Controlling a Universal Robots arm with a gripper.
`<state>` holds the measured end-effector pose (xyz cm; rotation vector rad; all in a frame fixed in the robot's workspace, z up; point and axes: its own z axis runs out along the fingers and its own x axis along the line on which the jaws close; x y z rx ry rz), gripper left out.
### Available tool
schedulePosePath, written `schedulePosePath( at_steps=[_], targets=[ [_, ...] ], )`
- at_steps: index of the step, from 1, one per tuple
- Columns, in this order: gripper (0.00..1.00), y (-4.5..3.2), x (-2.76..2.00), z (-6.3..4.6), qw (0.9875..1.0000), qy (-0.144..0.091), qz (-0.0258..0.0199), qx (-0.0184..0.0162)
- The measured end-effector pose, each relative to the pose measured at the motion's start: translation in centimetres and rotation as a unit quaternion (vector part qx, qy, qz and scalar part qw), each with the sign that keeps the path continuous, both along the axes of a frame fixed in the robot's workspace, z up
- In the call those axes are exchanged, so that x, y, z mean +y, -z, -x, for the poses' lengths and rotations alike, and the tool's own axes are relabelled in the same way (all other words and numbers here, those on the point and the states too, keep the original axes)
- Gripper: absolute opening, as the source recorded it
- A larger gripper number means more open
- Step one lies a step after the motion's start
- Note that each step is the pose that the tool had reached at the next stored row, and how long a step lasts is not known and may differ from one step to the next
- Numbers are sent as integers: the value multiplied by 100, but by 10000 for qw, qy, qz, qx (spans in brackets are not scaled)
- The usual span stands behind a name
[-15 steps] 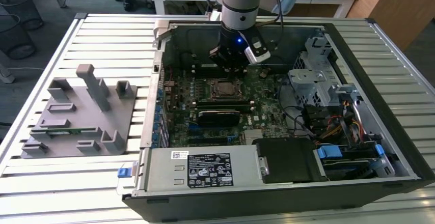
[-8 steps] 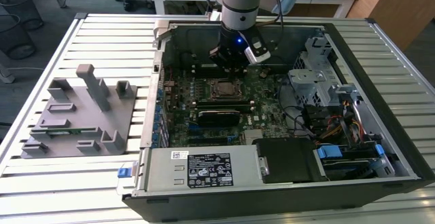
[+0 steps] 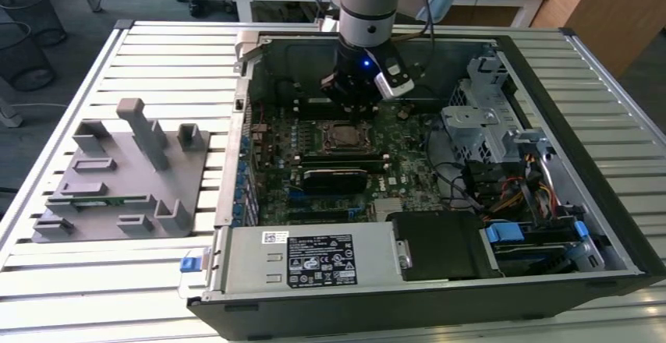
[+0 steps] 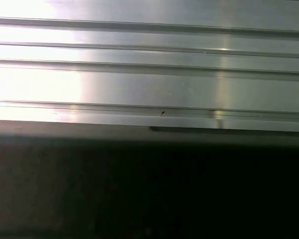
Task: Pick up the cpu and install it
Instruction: 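Install the first cpu locking lever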
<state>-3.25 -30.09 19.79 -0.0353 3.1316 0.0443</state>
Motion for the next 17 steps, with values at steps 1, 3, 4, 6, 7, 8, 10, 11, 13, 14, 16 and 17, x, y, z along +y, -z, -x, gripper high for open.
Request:
schedulePosePath(
  at_steps=[1,3,4,6,7,8,10,11,13,14,16,17],
  targets=[
    [11,6,0,-1,10000,0,4,-1],
    [11,17,1,-1,10000,0,11,-1],
    [11,19,1,-1,10000,0,12,0],
    [11,20,1,-2,10000,1,13,1],
    [11,21,0,-3,10000,0,6,0],
    [11,23,2,-3,10000,0,-16,-1],
    [11,23,1,-3,10000,0,-68,-1],
    [11,22,1,-3,10000,0,-91,0],
    [11,12,2,-3,10000,1,-96,-1],
    [11,7,3,-4,10000,1,-100,-2],
    [11,-14,1,-3,10000,0,-95,0],
    [11,-23,2,-3,10000,0,-91,0]
  ],
)
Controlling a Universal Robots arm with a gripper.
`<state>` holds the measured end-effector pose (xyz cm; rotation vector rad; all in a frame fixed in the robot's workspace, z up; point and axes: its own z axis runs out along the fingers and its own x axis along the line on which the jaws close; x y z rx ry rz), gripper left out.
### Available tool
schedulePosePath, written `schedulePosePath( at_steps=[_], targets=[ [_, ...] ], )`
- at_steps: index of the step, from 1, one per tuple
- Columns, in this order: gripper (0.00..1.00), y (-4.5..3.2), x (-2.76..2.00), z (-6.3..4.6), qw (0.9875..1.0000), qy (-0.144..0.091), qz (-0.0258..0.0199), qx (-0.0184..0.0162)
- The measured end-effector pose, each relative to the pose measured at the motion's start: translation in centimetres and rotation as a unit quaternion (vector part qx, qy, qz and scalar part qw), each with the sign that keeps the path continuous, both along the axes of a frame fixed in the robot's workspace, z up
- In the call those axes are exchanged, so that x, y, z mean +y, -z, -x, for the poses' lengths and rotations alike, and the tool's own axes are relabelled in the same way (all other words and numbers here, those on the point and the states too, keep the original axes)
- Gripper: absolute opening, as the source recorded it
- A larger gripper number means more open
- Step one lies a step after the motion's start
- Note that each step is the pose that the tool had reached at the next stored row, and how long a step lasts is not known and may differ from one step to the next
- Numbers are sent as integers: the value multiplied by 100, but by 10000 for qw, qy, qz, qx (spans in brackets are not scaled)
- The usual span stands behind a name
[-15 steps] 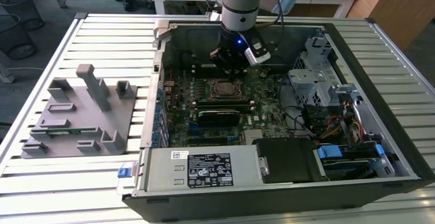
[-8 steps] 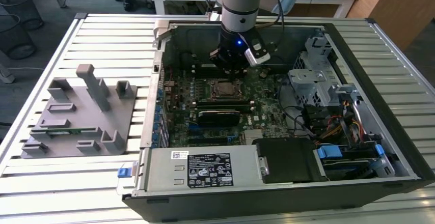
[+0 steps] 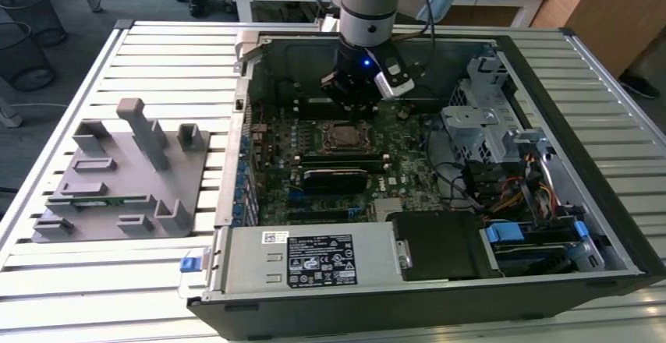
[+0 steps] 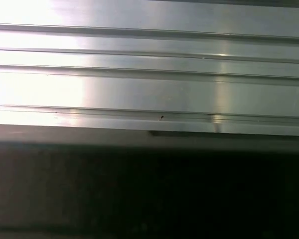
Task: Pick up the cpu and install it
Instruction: 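Install the first cpu locking lever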
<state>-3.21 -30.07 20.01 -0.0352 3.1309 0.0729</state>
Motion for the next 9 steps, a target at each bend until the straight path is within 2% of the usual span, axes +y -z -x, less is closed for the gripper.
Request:
schedulePosePath(
  at_steps=[9],
  targets=[
    [11,-6,-27,0,10000,0,8,0]
  ],
)
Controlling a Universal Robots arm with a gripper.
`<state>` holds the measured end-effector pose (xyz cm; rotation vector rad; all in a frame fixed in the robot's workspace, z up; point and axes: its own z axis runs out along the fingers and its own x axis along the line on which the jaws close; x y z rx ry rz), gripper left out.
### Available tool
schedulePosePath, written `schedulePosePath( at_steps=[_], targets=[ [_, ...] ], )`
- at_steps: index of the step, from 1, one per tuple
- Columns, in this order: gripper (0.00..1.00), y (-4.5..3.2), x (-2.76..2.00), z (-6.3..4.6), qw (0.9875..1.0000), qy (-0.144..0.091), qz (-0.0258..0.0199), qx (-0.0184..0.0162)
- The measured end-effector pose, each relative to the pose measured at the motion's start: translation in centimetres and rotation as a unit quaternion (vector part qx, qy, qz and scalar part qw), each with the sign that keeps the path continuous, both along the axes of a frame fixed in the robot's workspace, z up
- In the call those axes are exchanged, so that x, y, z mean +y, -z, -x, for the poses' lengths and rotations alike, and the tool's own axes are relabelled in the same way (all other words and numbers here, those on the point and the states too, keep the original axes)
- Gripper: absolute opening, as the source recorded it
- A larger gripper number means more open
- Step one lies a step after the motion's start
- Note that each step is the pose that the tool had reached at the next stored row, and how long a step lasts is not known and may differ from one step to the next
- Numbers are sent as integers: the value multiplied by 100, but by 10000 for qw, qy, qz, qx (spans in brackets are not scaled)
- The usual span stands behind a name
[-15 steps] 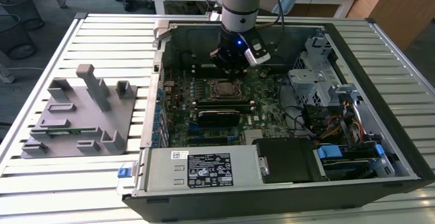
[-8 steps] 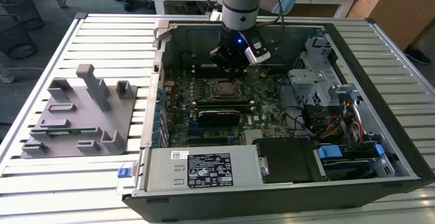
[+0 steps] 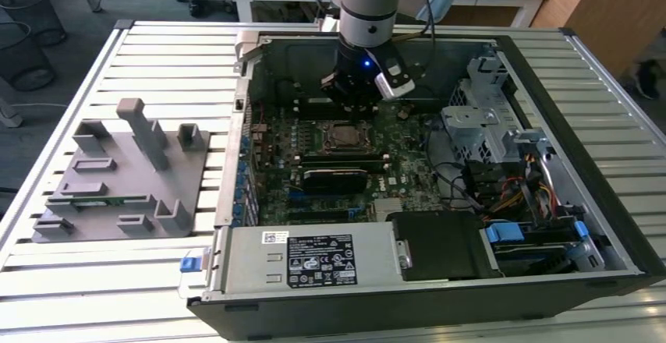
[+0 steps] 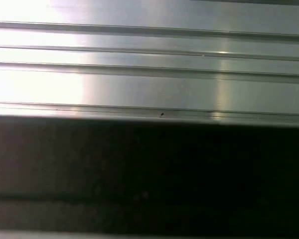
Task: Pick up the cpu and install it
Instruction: 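Install the first cpu locking lever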
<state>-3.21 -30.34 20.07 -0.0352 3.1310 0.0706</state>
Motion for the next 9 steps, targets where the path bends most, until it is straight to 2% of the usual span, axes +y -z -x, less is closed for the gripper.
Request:
schedulePosePath(
  at_steps=[9],
  targets=[
    [11,0,-24,0,10000,0,0,0]
  ],
)
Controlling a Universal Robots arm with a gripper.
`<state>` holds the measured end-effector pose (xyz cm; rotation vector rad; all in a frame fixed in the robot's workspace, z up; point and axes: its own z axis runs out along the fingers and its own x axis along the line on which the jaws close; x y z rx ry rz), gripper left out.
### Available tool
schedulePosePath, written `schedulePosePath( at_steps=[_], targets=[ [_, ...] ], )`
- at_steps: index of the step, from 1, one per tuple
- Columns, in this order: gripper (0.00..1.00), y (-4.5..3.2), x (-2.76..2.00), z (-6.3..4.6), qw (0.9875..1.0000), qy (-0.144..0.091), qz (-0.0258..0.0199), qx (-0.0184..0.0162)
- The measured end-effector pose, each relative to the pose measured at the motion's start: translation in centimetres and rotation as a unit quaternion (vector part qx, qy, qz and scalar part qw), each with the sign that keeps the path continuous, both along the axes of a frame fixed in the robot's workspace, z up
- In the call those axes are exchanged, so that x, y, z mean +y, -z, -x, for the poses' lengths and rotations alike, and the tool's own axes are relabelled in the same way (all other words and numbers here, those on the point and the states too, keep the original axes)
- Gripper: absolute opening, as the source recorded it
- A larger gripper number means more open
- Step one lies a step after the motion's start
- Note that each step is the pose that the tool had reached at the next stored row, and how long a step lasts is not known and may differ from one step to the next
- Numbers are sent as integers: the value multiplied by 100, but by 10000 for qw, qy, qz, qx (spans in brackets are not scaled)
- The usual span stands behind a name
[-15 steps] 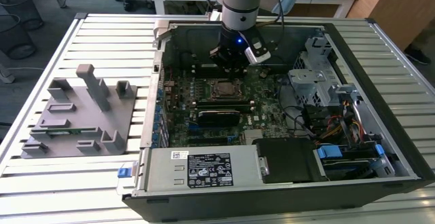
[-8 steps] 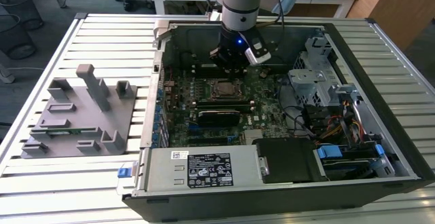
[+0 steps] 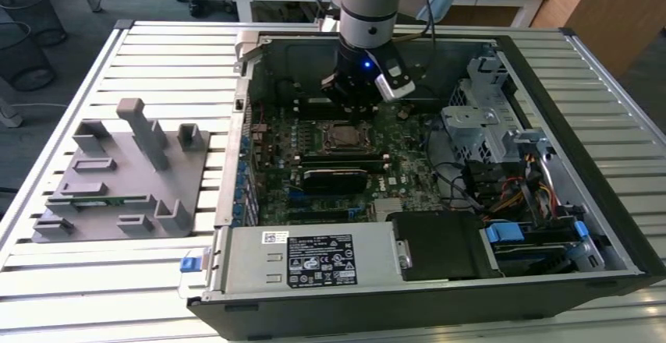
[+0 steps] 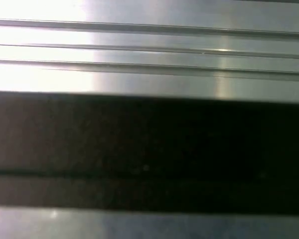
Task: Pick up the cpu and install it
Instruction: 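Install the second cpu locking lever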
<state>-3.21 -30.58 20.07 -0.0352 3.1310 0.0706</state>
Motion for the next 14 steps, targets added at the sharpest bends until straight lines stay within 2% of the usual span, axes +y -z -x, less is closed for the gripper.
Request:
schedulePosePath(
  at_steps=[14],
  targets=[
    [11,0,-56,0,10000,0,0,0]
  ],
)
